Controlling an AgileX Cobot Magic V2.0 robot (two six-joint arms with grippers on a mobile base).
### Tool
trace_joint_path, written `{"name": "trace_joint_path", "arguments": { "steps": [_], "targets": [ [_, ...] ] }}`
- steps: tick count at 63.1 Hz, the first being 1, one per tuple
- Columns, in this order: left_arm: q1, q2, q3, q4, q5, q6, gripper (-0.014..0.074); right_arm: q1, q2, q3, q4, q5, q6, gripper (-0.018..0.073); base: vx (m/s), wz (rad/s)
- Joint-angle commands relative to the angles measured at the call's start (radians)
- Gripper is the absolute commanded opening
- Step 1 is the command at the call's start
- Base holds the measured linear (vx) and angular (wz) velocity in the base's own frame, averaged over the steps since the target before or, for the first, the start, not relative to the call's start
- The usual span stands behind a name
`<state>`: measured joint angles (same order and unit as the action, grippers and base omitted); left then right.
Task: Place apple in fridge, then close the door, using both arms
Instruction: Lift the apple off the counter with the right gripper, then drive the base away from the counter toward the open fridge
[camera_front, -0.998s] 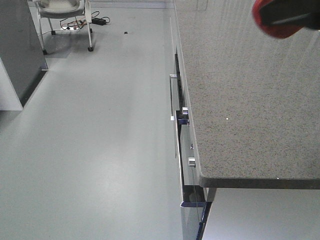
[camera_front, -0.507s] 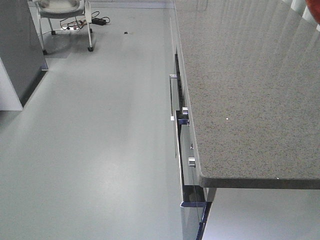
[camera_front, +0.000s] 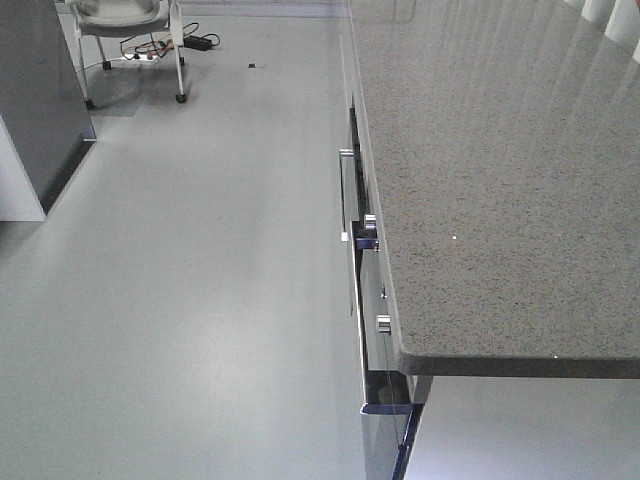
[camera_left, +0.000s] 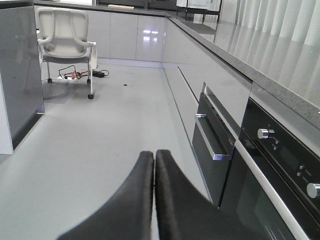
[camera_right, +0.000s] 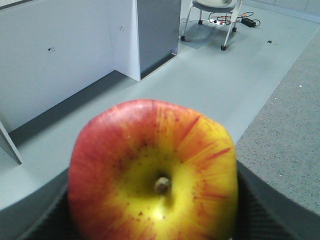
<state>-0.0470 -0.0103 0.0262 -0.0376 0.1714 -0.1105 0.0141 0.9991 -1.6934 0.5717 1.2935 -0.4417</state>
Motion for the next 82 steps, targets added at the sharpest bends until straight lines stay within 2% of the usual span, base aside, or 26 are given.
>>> {"name": "trace_joint_path", "arguments": {
  "steps": [1, 45, 82],
  "targets": [
    [-0.004, -0.015, 0.020, -0.010, -0.072, -0.008, -0.0006, 0.000, -0.003, -0.016, 0.029, -0.017, -0.001, -0.0003, 0.00, 0.00],
    [-0.004, -0.015, 0.020, -0.010, -0.072, -0.008, -0.0006, 0.000, -0.003, -0.016, 0.045, -0.017, -0.001, -0.0003, -0.01, 0.09],
    [-0.004, -0.015, 0.020, -0.010, -0.072, -0.008, -0.0006, 0.000, -0.003, -0.016, 0.046, -0.017, -0.001, -0.0003, -0.03, 0.61]
  ]
}}
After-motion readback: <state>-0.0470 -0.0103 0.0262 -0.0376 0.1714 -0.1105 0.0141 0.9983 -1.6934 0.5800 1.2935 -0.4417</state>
